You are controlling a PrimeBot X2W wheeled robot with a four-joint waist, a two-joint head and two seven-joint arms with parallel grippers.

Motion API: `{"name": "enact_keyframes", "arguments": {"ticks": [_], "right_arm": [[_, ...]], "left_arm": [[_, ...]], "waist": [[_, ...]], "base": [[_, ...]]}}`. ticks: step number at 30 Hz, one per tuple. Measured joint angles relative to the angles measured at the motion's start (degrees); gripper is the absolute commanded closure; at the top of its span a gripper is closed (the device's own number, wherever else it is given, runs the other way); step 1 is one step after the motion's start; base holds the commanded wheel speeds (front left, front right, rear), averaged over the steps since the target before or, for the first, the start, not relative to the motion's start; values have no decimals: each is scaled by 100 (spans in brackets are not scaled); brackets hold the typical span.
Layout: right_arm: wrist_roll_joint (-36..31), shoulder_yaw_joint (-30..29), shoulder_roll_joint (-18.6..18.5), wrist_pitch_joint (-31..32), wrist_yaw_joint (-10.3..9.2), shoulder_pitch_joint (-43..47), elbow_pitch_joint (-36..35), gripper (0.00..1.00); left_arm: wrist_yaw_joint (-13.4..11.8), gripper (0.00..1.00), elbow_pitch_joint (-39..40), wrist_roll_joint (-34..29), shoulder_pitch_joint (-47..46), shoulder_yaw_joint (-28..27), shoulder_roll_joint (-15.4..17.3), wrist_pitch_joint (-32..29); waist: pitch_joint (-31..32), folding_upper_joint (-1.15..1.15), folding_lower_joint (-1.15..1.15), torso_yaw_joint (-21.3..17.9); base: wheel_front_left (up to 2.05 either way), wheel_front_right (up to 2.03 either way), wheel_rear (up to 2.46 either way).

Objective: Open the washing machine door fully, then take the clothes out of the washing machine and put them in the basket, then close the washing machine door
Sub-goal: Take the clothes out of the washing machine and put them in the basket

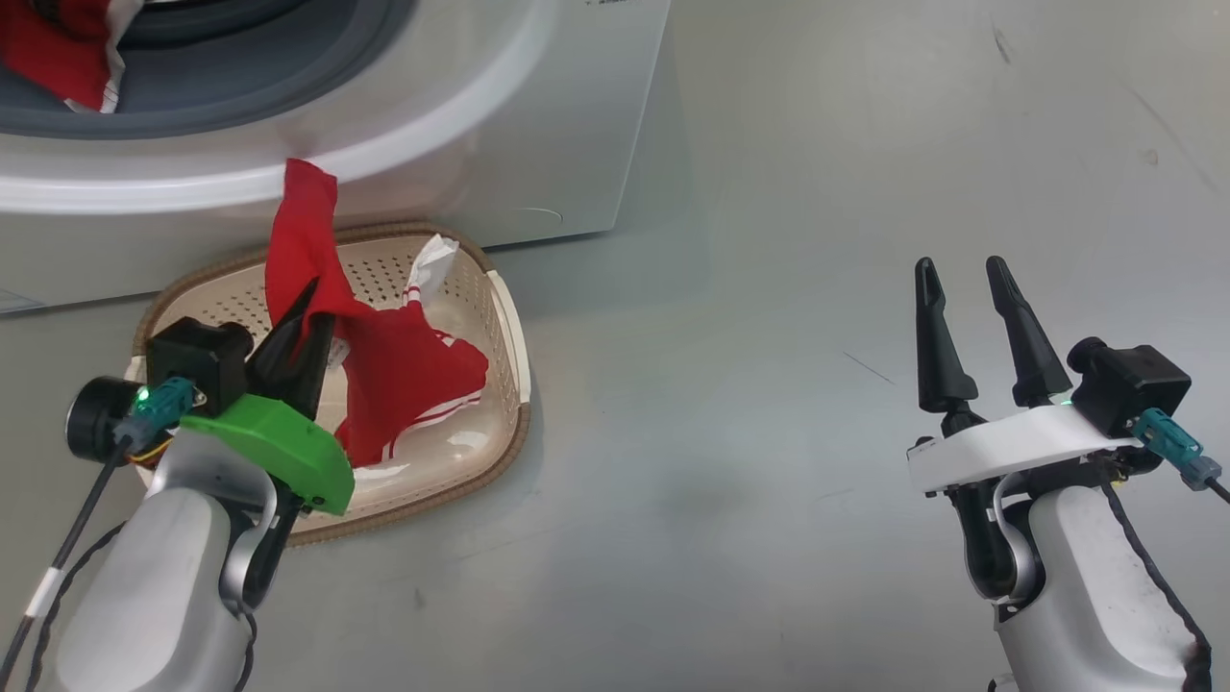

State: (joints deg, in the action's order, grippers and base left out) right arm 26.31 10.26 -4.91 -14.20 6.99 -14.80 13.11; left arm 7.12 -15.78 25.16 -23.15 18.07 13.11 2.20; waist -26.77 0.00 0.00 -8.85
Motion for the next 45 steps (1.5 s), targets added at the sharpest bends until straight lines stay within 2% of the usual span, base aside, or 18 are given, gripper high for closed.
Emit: {"name": "enact_keyframes", "arguments": {"ticks": [21, 22, 23, 24, 31, 45], "right_arm": [[141, 33, 137, 0, 0, -365, -46, 0], [141, 0, 136, 0, 0, -365, -46, 0], [141, -19, 137, 0, 0, -365, -44, 0], [141, -41, 137, 0, 0, -365, -42, 0], [138, -152, 138, 0, 0, -366, -32, 0], [66, -253, 94, 0, 0, -369, 56, 0]], "left_arm": [[0, 100, -1826, 2, -450, -63, 205, -371], [0, 76, -1895, 3, -484, -63, 178, -371], [0, 16, -1950, 4, -512, -67, 157, -371], [0, 0, -2007, 5, -543, -68, 133, -371], [0, 0, -2274, 12, -738, 132, -7, -252], [0, 0, -2471, 209, -827, 265, -231, 537]], "waist": [[-812, 0, 0, -667], [-835, 0, 0, -689], [-854, 0, 0, -706], [-867, 0, 0, -719], [-789, 0, 0, -626], [-319, 0, 0, -250]], "base": [[0, 0, 0], [0, 0, 0], [0, 0, 0], [0, 0, 0], [0, 0, 0], [0, 0, 0]]}}
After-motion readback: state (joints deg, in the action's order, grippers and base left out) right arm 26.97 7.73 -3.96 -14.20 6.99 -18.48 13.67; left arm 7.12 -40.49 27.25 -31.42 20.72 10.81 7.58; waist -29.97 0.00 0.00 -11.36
